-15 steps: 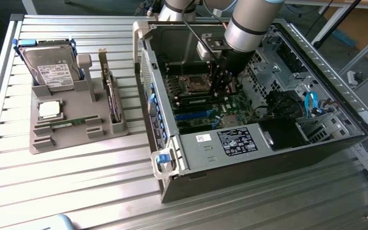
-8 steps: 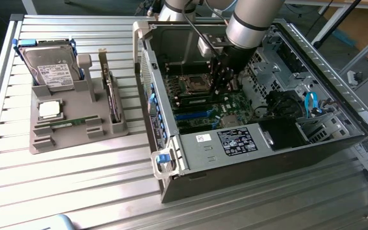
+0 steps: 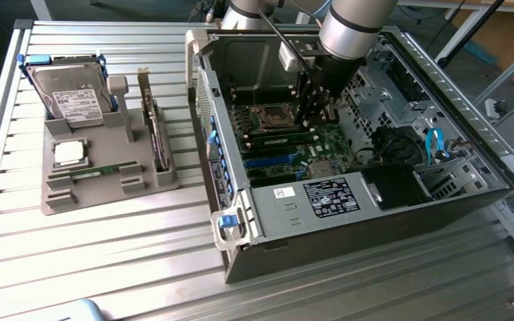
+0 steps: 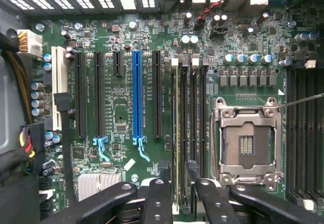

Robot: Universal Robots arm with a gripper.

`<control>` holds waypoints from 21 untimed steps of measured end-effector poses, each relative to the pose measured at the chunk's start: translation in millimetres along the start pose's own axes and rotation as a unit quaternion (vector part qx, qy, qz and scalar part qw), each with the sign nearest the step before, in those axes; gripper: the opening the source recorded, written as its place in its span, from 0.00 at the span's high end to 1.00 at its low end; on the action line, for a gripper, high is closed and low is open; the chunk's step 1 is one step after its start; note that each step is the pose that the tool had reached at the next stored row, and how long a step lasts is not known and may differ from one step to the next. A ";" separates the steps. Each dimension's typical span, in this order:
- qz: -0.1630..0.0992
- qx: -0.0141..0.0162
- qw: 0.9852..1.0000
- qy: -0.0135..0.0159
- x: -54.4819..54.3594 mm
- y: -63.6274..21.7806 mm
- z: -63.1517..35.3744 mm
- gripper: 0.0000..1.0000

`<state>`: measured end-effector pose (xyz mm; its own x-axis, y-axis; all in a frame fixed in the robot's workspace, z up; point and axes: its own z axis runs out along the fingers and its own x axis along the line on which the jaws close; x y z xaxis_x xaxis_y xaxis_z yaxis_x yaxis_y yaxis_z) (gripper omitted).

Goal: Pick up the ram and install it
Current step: 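Insert the ram into the slot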

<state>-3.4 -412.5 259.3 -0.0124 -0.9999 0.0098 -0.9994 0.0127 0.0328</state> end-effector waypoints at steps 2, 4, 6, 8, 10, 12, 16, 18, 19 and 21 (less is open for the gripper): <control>0.000 0.000 1.000 0.000 0.0 0.1 -3.4 0.75; 0.000 0.000 1.000 0.000 0.0 0.2 -6.3 0.75; 0.000 0.000 1.000 0.000 0.0 0.3 -9.2 0.75; 0.000 0.000 1.000 0.000 0.0 0.4 -12.2 0.75; 0.000 0.000 1.000 0.000 0.0 0.5 -15.1 0.75; 0.000 0.000 1.000 0.000 0.0 0.5 -17.1 0.75; 0.000 0.000 1.000 0.000 -0.1 0.7 -21.2 0.75; 0.000 0.000 1.000 0.000 -0.2 0.8 -23.6 0.75; 0.000 0.000 1.000 0.000 -0.2 0.8 -24.9 0.75; 0.000 0.000 1.000 0.000 -0.3 0.9 -27.6 0.75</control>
<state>-3.4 -411.9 286.9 -0.0124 -0.9999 0.0099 -0.9994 0.0127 0.0329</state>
